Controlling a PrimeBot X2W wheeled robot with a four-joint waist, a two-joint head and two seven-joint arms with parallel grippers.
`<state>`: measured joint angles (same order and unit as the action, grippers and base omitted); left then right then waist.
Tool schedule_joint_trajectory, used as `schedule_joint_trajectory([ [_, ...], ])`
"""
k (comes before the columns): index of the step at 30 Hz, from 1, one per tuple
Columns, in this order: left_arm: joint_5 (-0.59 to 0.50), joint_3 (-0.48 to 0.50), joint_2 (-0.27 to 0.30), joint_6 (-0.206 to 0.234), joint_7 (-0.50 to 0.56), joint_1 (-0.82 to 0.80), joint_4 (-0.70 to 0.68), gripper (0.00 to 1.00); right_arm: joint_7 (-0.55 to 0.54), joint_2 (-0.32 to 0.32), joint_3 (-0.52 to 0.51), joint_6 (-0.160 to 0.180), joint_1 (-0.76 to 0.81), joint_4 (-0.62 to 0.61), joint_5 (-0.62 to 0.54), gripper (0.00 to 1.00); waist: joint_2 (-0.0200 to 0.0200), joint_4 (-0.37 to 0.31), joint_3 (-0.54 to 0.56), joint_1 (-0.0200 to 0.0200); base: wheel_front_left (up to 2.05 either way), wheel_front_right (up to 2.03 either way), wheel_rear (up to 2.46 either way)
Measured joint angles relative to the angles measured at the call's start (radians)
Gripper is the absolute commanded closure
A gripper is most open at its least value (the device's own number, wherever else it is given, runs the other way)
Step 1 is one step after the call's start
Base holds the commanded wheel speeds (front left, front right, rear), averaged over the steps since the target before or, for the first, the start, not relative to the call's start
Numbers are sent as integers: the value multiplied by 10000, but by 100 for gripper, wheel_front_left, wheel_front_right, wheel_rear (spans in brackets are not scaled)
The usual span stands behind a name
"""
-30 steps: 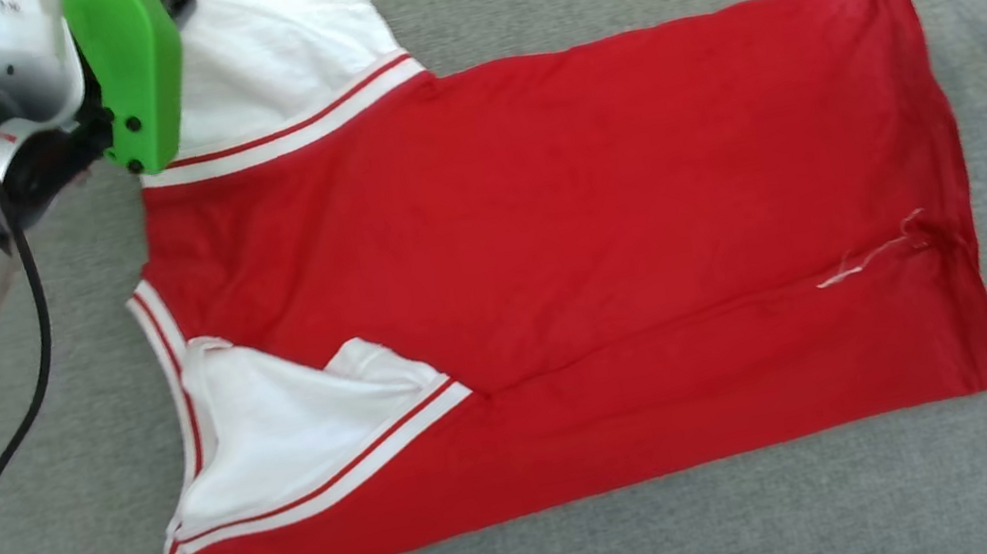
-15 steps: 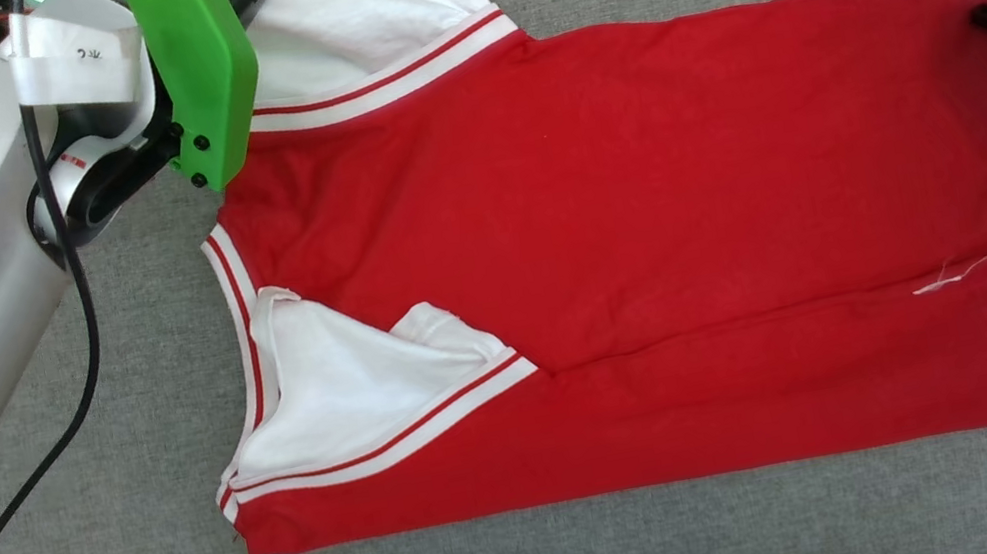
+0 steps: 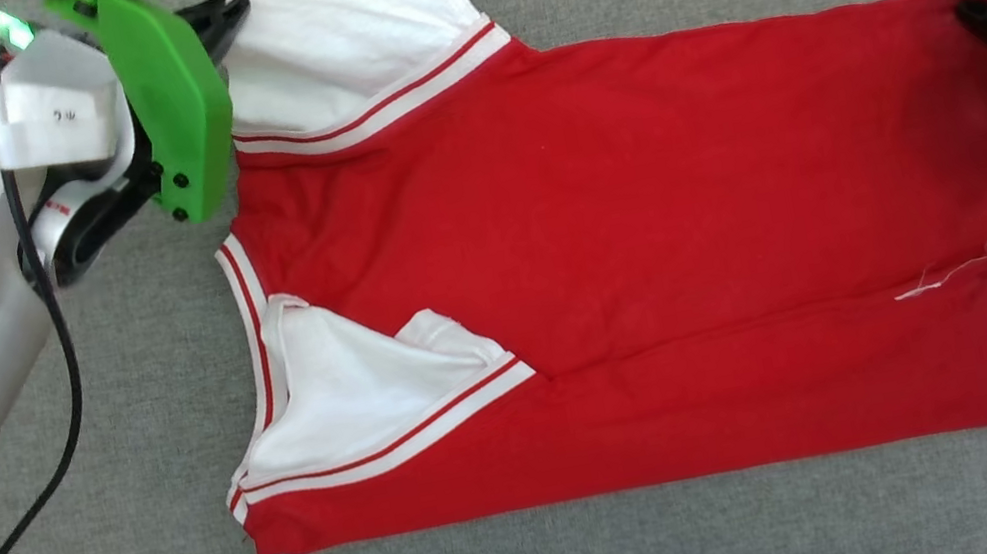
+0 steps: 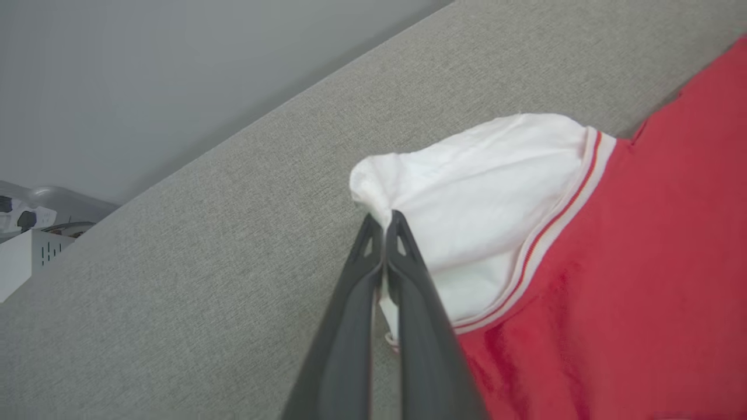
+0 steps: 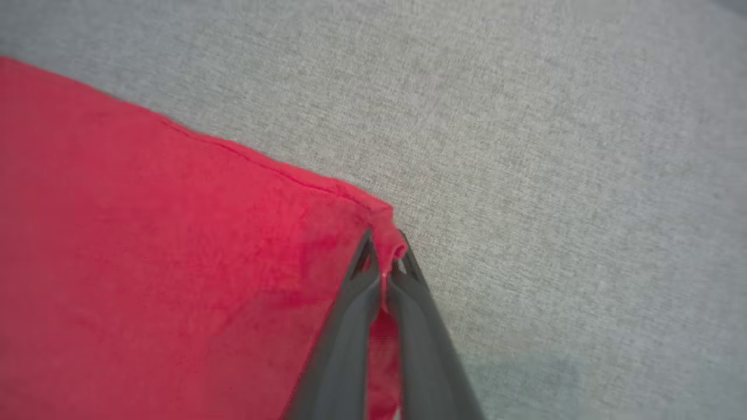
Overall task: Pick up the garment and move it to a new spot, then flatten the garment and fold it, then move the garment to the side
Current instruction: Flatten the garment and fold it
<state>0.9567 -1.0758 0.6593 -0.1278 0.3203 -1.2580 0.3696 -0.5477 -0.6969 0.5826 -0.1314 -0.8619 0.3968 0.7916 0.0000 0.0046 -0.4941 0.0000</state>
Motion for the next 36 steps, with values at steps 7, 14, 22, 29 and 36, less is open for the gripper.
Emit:
schedule_joint_trajectory([
  [7,38,-182,788,447,-667,1624,-1193,100,1726,-445,215,0,1300,-867,330,100,0,-110,1009,0,0,0,0],
  [14,301,-428,1710,1463,-1062,3504,-2811,100,2660,-782,-132,0,3247,-1618,479,100,0,-141,1918,0,0,0,0],
  [22,788,-894,2176,2397,-1563,5567,-3921,100,2972,-825,-1016,0,5779,-2418,583,100,0,-44,2540,-1,0,0,0],
  [29,1081,-1131,2036,2508,-1887,6364,-3542,100,2629,-387,-1549,0,6905,-2516,585,100,0,-34,2315,-1,0,0,0],
  [36,1131,-1024,1647,2640,-2681,6456,-2840,0,2382,-115,-1870,0,6988,-2629,633,0,0,-84,2339,-1,0,0,0],
])
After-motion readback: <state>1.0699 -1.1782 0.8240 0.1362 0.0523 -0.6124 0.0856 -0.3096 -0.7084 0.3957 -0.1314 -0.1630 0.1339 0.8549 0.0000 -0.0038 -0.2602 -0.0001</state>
